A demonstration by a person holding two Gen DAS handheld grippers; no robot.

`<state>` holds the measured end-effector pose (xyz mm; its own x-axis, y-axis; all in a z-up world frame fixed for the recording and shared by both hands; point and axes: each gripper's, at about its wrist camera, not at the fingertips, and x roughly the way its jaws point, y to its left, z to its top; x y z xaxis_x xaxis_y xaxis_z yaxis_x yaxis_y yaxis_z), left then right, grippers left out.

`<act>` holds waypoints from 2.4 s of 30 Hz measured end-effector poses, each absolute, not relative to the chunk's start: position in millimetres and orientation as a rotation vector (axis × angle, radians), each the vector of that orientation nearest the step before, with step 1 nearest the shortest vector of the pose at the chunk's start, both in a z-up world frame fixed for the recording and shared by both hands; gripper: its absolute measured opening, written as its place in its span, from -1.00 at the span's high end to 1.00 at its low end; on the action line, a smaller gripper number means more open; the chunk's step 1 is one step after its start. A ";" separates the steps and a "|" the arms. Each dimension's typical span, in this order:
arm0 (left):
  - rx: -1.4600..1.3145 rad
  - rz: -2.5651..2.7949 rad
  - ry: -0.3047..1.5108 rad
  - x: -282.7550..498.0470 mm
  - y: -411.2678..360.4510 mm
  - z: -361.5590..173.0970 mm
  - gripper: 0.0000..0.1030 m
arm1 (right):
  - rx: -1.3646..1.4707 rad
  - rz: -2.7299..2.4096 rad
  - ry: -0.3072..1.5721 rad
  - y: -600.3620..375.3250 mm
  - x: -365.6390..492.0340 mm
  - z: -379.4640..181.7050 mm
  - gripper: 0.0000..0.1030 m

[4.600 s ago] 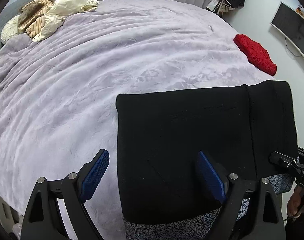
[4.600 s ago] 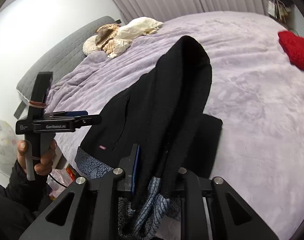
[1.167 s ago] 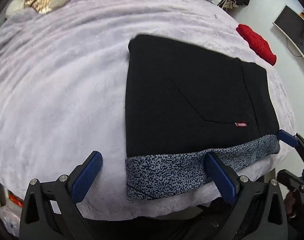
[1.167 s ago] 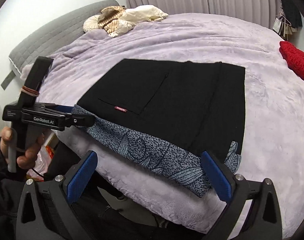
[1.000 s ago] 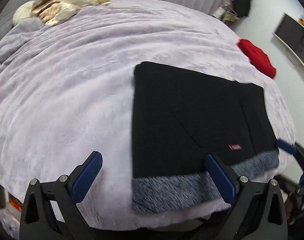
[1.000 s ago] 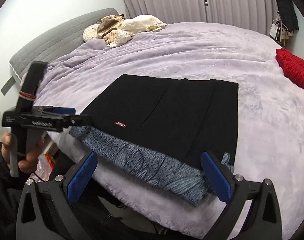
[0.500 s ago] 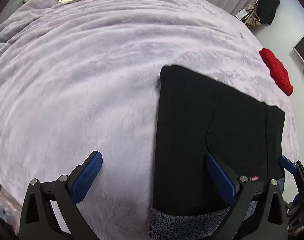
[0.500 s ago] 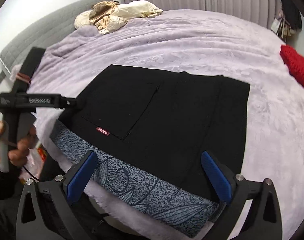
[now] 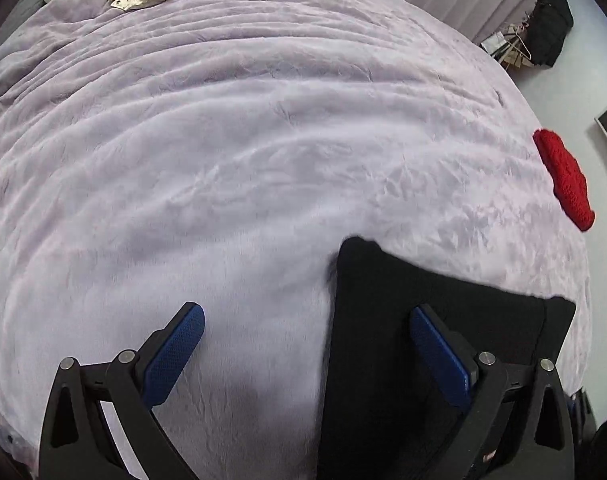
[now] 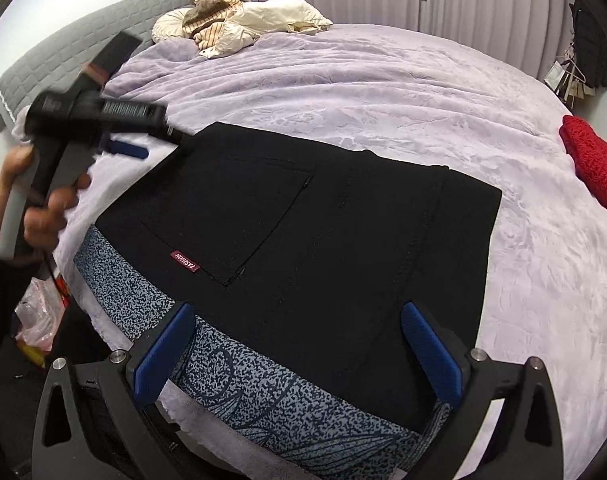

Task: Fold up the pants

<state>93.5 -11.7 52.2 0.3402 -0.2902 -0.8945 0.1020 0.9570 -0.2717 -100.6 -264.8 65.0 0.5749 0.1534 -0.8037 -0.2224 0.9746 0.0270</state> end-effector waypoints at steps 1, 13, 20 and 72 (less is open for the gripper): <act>-0.188 -0.258 1.212 103.0 -11.9 49.9 -1.00 | -0.077 0.219 0.932 -265.3 -100.8 64.9 -0.99; -0.129 -0.224 1.244 80.3 -13.2 41.8 -1.00 | -0.083 0.214 0.936 -265.6 -96.8 63.1 -0.99; -0.039 -0.197 1.197 33.7 -2.4 45.9 -1.00 | -0.076 0.203 0.930 -260.7 -97.5 63.4 -1.00; 0.046 -0.281 1.156 -47.3 -42.9 58.5 -1.00 | -0.095 0.248 0.962 -250.9 -116.1 67.9 -1.00</act>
